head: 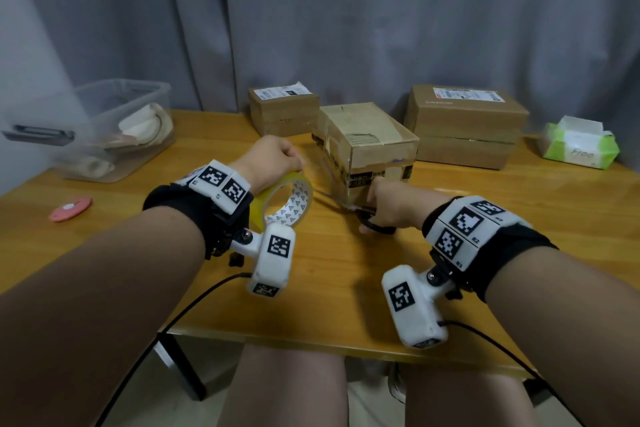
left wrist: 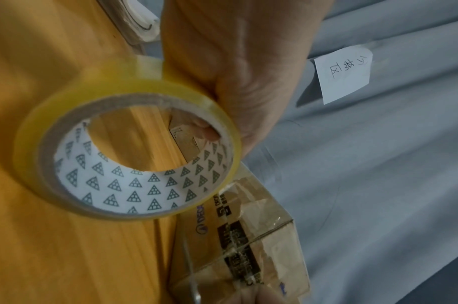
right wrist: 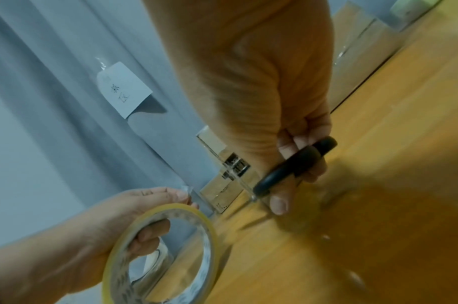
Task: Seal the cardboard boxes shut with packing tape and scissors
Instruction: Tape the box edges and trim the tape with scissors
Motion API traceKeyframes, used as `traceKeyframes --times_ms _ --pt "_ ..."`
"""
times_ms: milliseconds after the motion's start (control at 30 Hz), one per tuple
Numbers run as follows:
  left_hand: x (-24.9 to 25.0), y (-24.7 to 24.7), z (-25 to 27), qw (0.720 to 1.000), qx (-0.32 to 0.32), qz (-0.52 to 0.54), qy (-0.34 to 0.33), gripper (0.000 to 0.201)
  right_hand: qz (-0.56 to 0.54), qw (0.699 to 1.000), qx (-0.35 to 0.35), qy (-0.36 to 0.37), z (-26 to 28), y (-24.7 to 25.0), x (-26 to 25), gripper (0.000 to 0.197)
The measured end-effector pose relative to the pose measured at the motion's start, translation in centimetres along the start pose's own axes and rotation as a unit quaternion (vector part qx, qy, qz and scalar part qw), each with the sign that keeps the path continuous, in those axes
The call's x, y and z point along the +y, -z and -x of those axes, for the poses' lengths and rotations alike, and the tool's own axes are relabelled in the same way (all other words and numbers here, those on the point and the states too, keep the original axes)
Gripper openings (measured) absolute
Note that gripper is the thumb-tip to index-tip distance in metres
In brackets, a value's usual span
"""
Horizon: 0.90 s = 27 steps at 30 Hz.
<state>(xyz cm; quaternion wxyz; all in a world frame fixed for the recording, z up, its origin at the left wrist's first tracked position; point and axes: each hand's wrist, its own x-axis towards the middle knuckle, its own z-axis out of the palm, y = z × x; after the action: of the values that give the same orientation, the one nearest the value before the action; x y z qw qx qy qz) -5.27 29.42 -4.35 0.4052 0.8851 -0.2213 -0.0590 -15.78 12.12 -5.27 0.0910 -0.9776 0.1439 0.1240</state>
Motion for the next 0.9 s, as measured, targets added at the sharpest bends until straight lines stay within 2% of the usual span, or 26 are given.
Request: traceKeyframes --times_ms 67,133,167,200,267,300,333,400,467,567,667,833,900 --pt "-0.3 0.0 0.3 1.000 0.009 0.018 -0.005 0.009 0.027 0.999 -0.012 0.021 0.3 0.6 -0.1 0.051" --pt "-0.5 0.0 0.5 0.999 0.013 0.034 -0.003 0.008 0.034 0.998 0.017 0.046 0.6 1.4 -0.3 0.022" --pt "-0.5 0.0 0.5 0.999 0.013 0.041 0.000 0.007 0.014 0.996 0.071 0.061 0.8 1.9 -0.5 0.012" --pt "-0.6 0.0 0.6 0.999 0.012 0.049 0.003 0.006 -0.021 0.986 0.152 0.071 1.0 2.5 -0.8 0.014" --pt "-0.5 -0.1 0.6 0.998 0.012 0.058 0.009 0.005 -0.064 0.938 0.330 0.091 0.8 3.8 -1.6 0.018" --pt "-0.4 0.0 0.5 0.998 0.013 0.057 0.010 0.007 -0.053 0.917 0.382 0.098 0.3 4.3 -2.1 0.026" --pt "-0.4 0.0 0.4 0.998 0.014 0.053 0.010 0.009 -0.030 0.917 0.387 0.094 -0.6 4.5 -2.4 0.036" --pt "-0.3 -0.1 0.3 0.999 0.010 0.047 0.013 0.008 0.002 0.951 0.306 0.044 -2.5 4.1 -3.2 0.051" --pt "-0.4 -0.1 0.1 0.999 0.004 0.041 0.017 0.005 0.022 0.968 0.250 -0.016 -4.3 2.8 -3.6 0.059" --pt "-0.4 -0.2 -0.3 0.999 -0.004 0.045 0.020 0.007 0.065 0.965 0.251 -0.034 -5.1 2.1 -4.0 0.062" --pt "0.0 -0.4 -0.5 0.999 -0.012 0.037 0.015 0.008 0.088 0.966 0.242 -0.033 -5.3 2.2 -3.6 0.074" --pt "-0.4 -0.4 -0.2 0.998 -0.009 0.059 0.010 0.006 0.057 0.958 0.281 0.021 -5.4 1.9 -2.0 0.056" --pt "-0.9 -0.2 0.4 0.997 0.002 0.077 0.003 0.004 0.027 0.962 0.266 0.046 -4.9 2.5 -0.8 0.054"
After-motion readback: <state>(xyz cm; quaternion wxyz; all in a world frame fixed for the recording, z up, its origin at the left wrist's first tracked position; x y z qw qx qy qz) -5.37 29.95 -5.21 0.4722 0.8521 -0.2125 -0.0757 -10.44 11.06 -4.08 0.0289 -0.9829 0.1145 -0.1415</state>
